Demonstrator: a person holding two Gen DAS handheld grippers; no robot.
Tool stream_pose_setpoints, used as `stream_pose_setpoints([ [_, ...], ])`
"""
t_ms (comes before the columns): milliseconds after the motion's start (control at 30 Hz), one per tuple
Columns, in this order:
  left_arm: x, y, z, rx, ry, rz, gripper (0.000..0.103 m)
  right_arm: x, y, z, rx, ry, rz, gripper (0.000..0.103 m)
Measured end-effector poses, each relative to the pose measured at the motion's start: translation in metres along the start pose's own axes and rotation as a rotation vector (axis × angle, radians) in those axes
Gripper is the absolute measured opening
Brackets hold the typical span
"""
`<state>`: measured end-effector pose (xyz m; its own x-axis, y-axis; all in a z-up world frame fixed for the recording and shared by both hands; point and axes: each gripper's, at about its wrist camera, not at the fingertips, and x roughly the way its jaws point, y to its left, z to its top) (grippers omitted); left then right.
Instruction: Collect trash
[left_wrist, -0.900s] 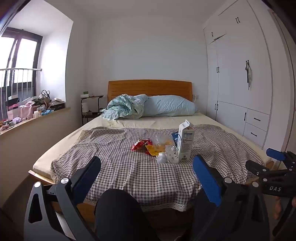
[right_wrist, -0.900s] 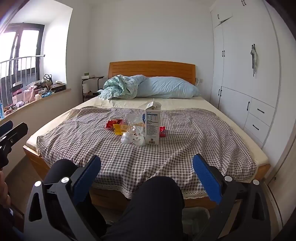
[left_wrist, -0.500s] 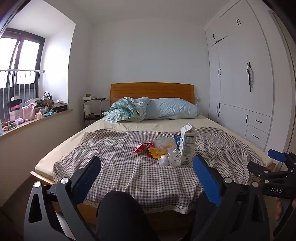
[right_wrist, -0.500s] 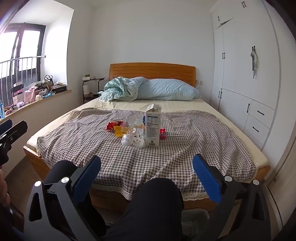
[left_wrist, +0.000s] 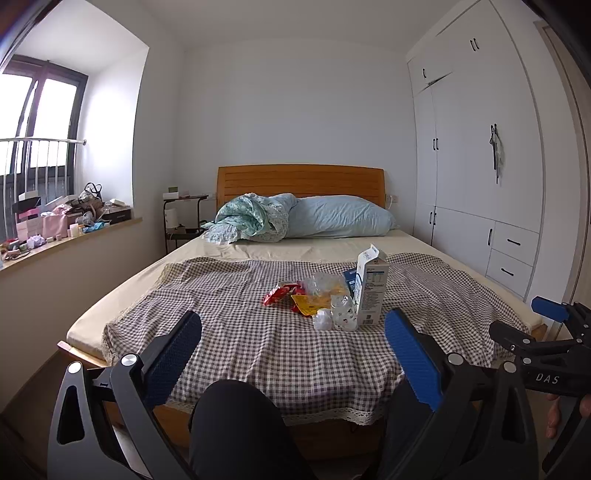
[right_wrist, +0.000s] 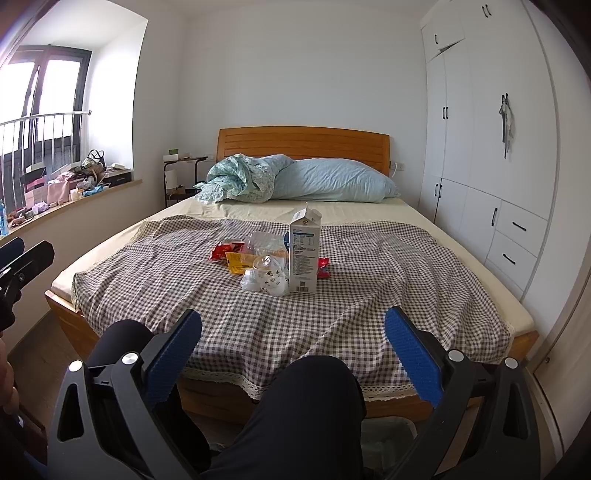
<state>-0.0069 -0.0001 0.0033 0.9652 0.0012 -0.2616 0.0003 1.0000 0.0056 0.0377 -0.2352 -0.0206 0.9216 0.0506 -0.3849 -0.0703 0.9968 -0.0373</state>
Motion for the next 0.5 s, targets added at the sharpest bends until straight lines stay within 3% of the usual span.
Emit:
stream_pose_setpoints([
  [500,-0.0012,-0.0009,0.0021,0.002,0.000,0.005,0.096,0.0005,-0.0012,0.0004,-0.004,0.002,0.005,0.095],
])
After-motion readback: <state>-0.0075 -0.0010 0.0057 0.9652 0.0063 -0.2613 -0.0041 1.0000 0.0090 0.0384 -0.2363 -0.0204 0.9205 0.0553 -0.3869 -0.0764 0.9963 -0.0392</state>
